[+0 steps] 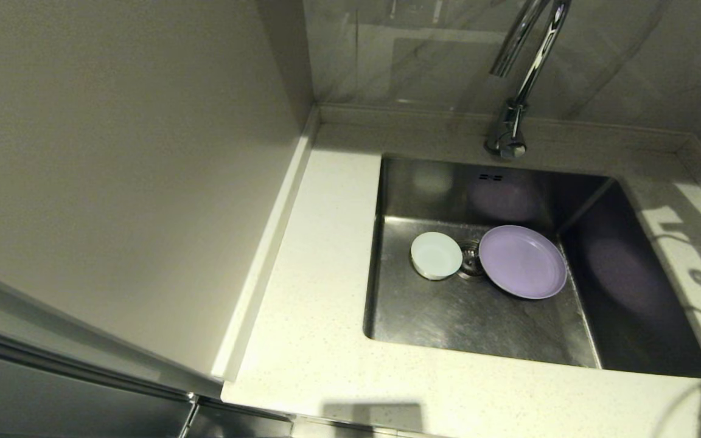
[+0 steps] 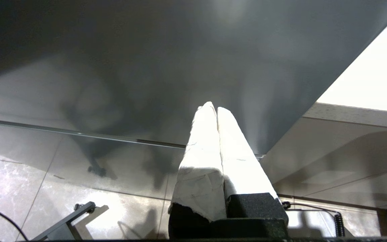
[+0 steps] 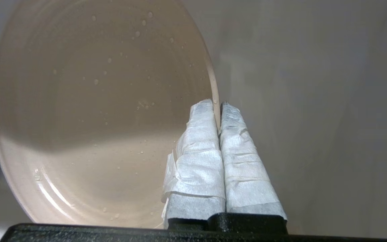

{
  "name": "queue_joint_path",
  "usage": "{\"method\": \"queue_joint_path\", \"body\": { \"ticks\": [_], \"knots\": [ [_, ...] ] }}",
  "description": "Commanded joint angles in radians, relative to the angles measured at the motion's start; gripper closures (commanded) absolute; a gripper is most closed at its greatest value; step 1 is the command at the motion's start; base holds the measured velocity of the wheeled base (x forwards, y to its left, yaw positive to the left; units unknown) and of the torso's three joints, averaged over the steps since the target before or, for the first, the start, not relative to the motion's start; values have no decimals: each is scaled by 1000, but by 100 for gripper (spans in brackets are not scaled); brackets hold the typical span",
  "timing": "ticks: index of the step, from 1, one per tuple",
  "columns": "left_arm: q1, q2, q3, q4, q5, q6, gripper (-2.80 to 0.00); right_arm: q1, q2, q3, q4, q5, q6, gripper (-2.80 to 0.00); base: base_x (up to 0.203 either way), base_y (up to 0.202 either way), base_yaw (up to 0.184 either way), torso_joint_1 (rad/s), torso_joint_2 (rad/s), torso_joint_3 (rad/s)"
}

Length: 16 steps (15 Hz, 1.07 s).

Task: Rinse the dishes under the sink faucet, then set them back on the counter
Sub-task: Put a plate back to the table from the sink

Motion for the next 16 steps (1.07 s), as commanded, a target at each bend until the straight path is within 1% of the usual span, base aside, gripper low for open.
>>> {"method": "queue_joint_path", "body": {
  "ticks": [1, 2, 3, 4, 6, 7, 8, 9, 10, 15, 16],
  "knots": [
    [0, -3, 0, 0, 0, -1, 0, 0, -13, -86, 18, 4, -10, 0, 0, 0, 0, 0, 0, 0],
    [0, -3, 0, 0, 0, 1, 0, 0, -19, -66, 27, 12, -32, 0, 0, 0, 0, 0, 0, 0],
    [0, -3, 0, 0, 0, -1, 0, 2, -26, -3, 35, 30, -64, 0, 0, 0, 0, 0, 0, 0],
    [0, -3, 0, 0, 0, -1, 0, 4, -30, 96, 41, 51, -107, 0, 0, 0, 0, 0, 0, 0],
    [0, -3, 0, 0, 0, 0, 0, 30, -30, 339, 49, 87, -230, 0, 0, 0, 0, 0, 0, 0],
    [0, -3, 0, 0, 0, -1, 0, 52, -24, 432, 53, 100, -304, 0, 0, 0, 0, 0, 0, 0],
    [0, -3, 0, 0, 0, -1, 0, 88, -17, 493, 55, 111, -382, 0, 0, 0, 0, 0, 0, 0],
    [0, -3, 0, 0, 0, -1, 0, 128, -12, 514, 57, 115, -416, 0, 0, 0, 0, 0, 0, 0],
    [0, -3, 0, 0, 0, -1, 0, 157, -10, 508, 58, 113, -427, 0, 0, 0, 0, 0, 0, 0],
    [0, -3, 0, 0, 0, -1, 0, 252, -15, 423, 60, 77, -427, 0, 0, 0, 0, 0, 0, 0],
    [0, -3, 0, 0, 0, -1, 0, 259, -16, 444, 60, 77, -430, 0, 0, 0, 0, 0, 0, 0]
  ]
}}
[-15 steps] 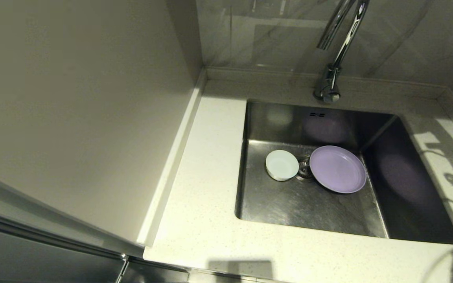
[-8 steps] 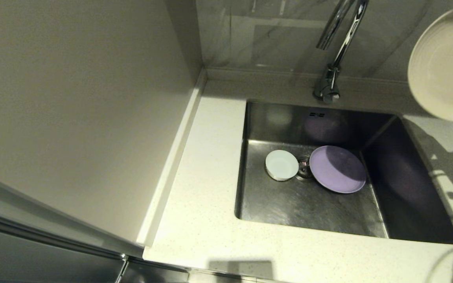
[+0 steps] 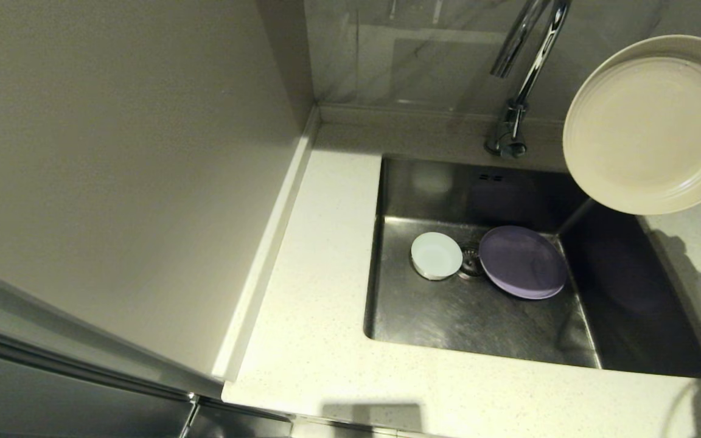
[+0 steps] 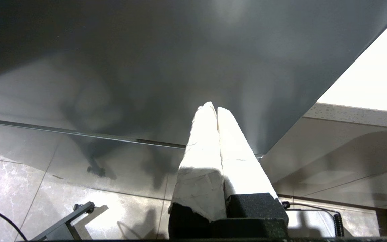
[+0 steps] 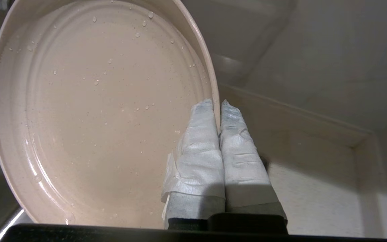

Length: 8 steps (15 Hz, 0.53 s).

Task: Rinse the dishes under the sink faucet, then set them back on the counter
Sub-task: Put a plate back to the table from the sink

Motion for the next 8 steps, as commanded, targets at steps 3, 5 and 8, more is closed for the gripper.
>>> {"method": "queue_joint_path", "body": {
  "ticks": [3, 5, 8],
  "knots": [
    [0, -3, 0, 0, 0, -1, 0, 36, -6, 124, -8, 5, -76, 0, 0, 0, 0, 0, 0, 0],
    [0, -3, 0, 0, 0, 0, 0, 40, -5, 63, -61, 5, -71, 0, 0, 0, 0, 0, 0, 0],
    [0, -3, 0, 0, 0, -1, 0, 64, -4, -32, -98, 4, -25, 0, 0, 0, 0, 0, 0, 0]
  ]
}}
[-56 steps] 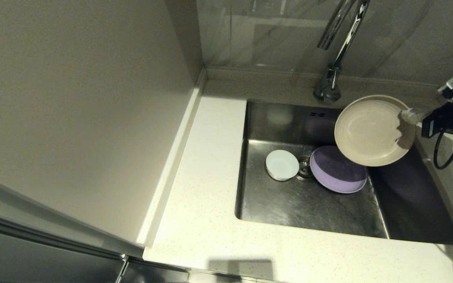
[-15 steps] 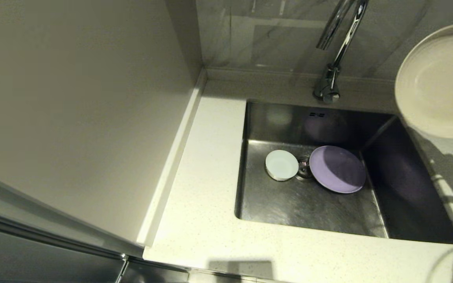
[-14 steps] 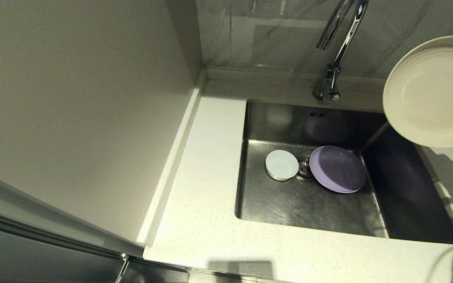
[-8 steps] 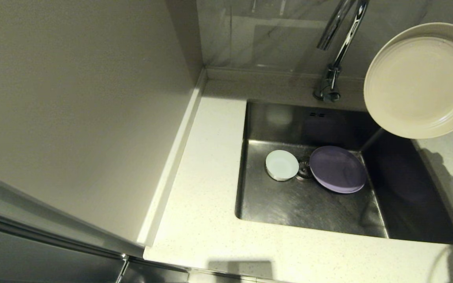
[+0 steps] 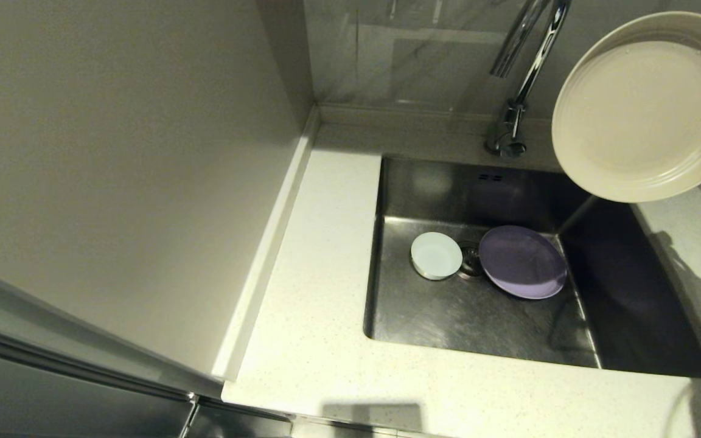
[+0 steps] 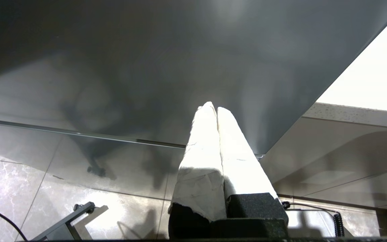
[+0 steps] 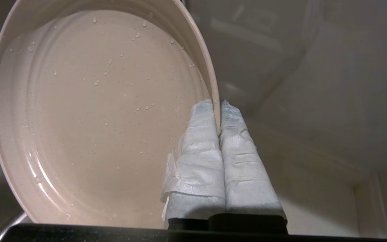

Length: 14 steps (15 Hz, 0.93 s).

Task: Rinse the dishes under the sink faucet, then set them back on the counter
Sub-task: Put a plate back to the table from the sink

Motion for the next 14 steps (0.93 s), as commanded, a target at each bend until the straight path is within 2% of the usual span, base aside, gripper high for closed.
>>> {"method": "queue_joint_path", "body": {
  "ticks": [1, 3, 5, 8, 10, 14],
  "knots": [
    [0, -3, 0, -1, 0, -1, 0, 13, 0, 18, -6, 2, -1, 0, 0, 0, 0, 0, 0, 0],
    [0, -3, 0, -1, 0, 0, 0, 17, -2, 141, -8, 4, -61, 0, 0, 0, 0, 0, 0, 0],
    [0, -3, 0, -1, 0, -1, 0, 17, -3, 175, -9, 4, -107, 0, 0, 0, 0, 0, 0, 0],
    [0, -3, 0, -1, 0, -1, 0, 18, 7, 56, -7, -7, -68, 0, 0, 0, 0, 0, 0, 0],
    [0, -3, 0, -1, 0, 1, 0, 18, 13, -18, 3, -59, -5, 0, 0, 0, 0, 0, 0, 0],
    [0, -3, 0, -1, 0, 1, 0, 1, 37, -96, 184, -134, 24, 0, 0, 0, 0, 0, 0, 0]
  ]
}}
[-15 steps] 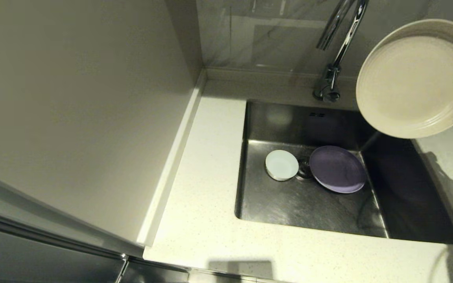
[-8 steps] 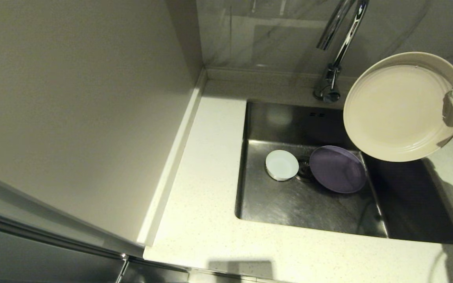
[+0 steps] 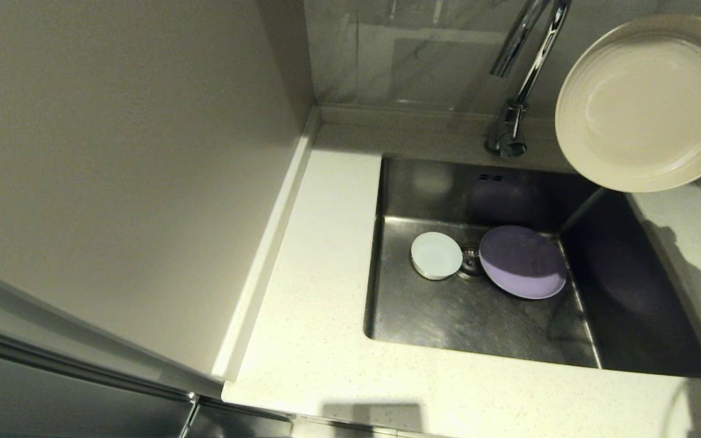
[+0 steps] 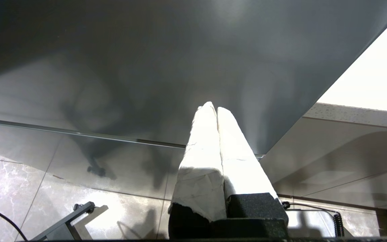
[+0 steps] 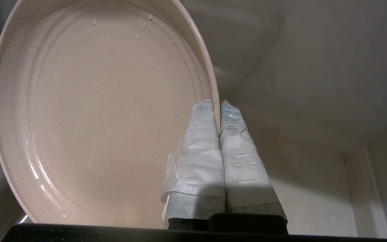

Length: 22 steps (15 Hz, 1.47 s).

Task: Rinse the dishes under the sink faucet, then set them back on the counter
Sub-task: Put a plate back to the table from the sink

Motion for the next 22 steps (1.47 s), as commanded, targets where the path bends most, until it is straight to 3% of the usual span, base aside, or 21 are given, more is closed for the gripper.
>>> {"method": "queue_joint_path", "body": {
  "ticks": [1, 5, 8, 15, 20, 22],
  "knots": [
    [0, -3, 0, 0, 1, 0, 0, -13, 19, -39, 101, -26, 2, 0, 0, 0, 0, 0, 0, 0],
    [0, -3, 0, 0, 1, 0, 0, -43, 80, -212, 375, -104, 2, 0, 0, 0, 0, 0, 0, 0],
    [0, -3, 0, 0, 1, 0, 0, -73, 164, -332, 491, -136, 2, 0, 0, 0, 0, 0, 0, 0],
    [0, -3, 0, 0, 1, 0, 0, -157, 336, -500, 516, -171, -2, 0, 0, 0, 0, 0, 0, 0],
    [0, -3, 0, 0, 1, 0, 0, -171, 397, -516, 515, -171, -151, 0, 0, 0, 0, 0, 0, 0],
    [0, -3, 0, 0, 1, 0, 0, -171, 416, -511, 523, -171, -165, 0, 0, 0, 0, 0, 0, 0]
  ]
}}
